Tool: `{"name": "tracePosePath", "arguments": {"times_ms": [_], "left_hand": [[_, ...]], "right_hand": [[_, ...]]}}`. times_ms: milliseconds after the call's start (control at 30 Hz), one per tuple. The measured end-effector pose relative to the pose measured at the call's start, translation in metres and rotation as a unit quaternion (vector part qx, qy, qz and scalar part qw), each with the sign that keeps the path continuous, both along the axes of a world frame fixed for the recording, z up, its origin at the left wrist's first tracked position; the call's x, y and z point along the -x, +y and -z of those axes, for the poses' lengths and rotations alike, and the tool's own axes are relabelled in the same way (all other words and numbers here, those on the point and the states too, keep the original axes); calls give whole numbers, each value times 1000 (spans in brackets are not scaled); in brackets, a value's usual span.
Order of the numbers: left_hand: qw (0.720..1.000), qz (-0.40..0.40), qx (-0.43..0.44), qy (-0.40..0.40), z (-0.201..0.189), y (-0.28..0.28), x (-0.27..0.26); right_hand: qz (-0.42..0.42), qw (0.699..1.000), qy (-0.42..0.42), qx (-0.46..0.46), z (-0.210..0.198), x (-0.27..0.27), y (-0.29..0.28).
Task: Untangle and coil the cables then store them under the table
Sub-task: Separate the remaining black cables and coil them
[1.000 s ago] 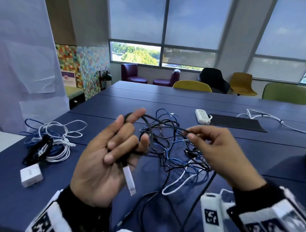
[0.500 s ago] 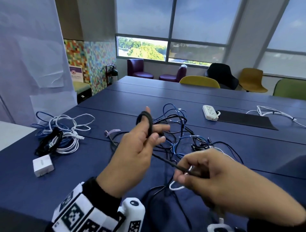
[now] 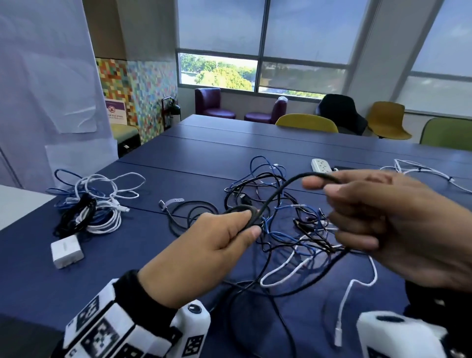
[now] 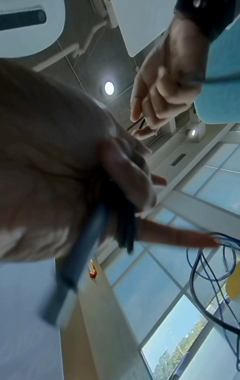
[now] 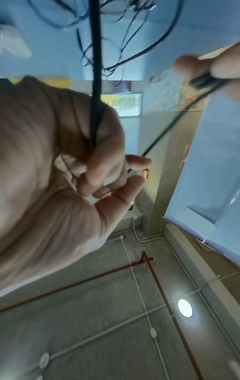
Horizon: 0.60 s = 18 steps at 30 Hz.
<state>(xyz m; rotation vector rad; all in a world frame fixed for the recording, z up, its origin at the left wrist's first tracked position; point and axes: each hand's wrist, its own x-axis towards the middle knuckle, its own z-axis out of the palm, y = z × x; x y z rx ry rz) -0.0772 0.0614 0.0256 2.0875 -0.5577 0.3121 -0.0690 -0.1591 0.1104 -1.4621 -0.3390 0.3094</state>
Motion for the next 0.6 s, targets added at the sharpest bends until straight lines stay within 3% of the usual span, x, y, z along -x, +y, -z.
{"name": "tracePosePath", "arguments": {"times_ms": [67,100,200,300,333,433,533,600], "left_hand": [[987,46,109,112,-4,1,4],[964,93,174,179,-8,1,6],[862,256,345,269,-19,1,16],[717,408,473,308,-24,2,17],[689,427,503,300,-26,3,17],[647,427,577,257,-32,9,14],[578,437,644,245,-32,22,10],[579,426,656,229,-31,33,6]], "right_hand": [[62,994,-79,35,-3,-7,-4],[95,987,-117,55,-3,-10,-5],[185,956,-206,95,5,-21,-3],[224,928,-267,133,23,-32,3],[226,923,-277,144,31,-36,4],[211,915,-289,186,57,-46,6],[175,893,-311,275,82,-49,6],[110,872,-336,339,93,-46,7]]}}
